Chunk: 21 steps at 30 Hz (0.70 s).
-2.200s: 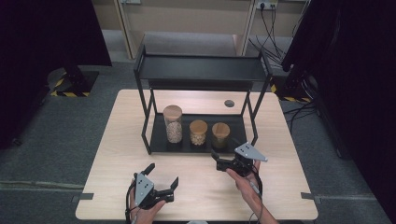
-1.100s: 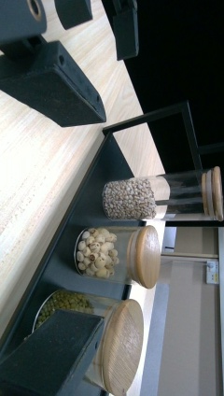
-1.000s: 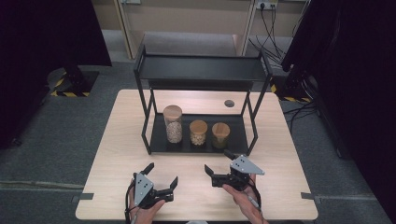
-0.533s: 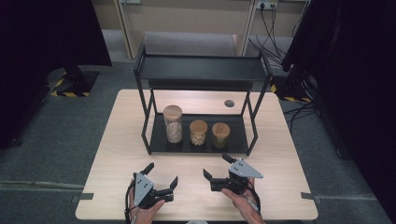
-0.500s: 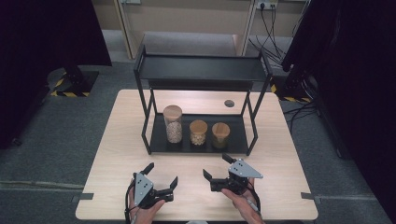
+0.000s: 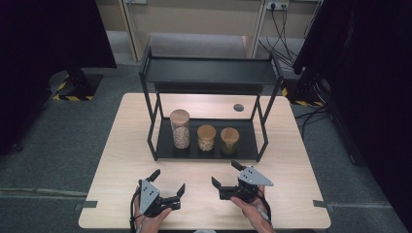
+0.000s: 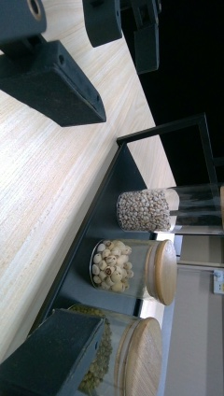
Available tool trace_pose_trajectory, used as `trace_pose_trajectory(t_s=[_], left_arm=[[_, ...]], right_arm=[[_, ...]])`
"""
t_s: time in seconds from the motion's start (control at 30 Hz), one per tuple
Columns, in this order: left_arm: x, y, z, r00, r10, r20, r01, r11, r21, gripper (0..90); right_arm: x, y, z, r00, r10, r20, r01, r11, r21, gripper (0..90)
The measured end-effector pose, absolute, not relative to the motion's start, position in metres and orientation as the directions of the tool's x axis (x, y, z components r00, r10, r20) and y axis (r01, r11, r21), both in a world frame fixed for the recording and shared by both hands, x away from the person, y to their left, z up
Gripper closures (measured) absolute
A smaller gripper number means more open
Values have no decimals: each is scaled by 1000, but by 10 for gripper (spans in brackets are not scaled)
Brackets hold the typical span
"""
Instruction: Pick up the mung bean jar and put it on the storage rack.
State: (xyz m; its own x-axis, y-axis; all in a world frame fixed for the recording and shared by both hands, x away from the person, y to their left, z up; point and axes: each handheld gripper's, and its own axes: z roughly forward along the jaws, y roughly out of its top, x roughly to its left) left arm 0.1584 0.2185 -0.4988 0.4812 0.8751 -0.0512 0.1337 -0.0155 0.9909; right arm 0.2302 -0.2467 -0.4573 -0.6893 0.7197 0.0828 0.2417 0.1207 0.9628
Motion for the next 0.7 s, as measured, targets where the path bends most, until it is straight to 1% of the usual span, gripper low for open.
trace_pose_trajectory(t_s=[0.7], left_arm=[[159, 218, -499, 478, 876, -57, 135, -10, 991, 4]], right_arm=[[231, -247, -458, -685, 723, 84, 245, 120, 962, 45]])
